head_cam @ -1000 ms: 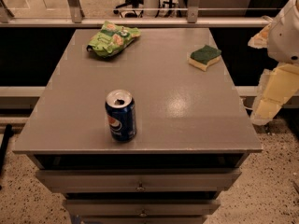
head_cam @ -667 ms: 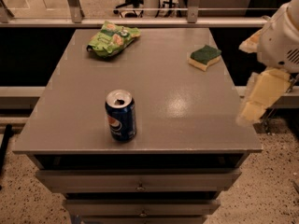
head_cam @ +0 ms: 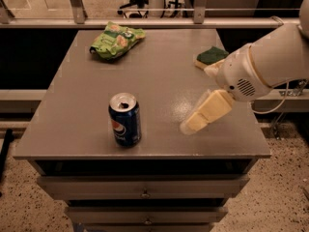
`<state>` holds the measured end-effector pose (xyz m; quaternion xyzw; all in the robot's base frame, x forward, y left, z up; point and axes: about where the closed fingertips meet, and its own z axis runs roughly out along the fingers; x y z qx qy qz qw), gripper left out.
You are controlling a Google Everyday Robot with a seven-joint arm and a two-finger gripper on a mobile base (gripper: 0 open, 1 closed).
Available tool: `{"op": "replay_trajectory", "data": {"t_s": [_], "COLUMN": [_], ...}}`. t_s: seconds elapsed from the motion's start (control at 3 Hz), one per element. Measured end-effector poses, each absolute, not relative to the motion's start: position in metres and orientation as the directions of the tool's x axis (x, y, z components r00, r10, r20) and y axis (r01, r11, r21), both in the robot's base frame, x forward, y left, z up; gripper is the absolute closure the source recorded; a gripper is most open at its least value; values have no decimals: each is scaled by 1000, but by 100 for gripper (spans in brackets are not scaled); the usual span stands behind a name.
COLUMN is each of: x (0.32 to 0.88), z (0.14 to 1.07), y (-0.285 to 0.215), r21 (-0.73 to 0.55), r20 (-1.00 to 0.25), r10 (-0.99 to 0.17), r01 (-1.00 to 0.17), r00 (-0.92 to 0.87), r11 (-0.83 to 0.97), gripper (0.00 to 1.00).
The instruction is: Knock pepsi can over
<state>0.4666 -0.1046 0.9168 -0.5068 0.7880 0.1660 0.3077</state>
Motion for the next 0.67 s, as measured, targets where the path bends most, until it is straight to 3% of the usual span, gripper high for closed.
{"op": "replay_trajectory", "data": {"t_s": [0.33, 0.67], "x": [473, 473], "z": [919, 930], "y": [-62, -51], "r21": [50, 65], "r20": [-776, -807], "r10": [-534, -488], "r01": [-877, -872], "r00": [-335, -333], "r11": [478, 486], "gripper": [0, 0]}}
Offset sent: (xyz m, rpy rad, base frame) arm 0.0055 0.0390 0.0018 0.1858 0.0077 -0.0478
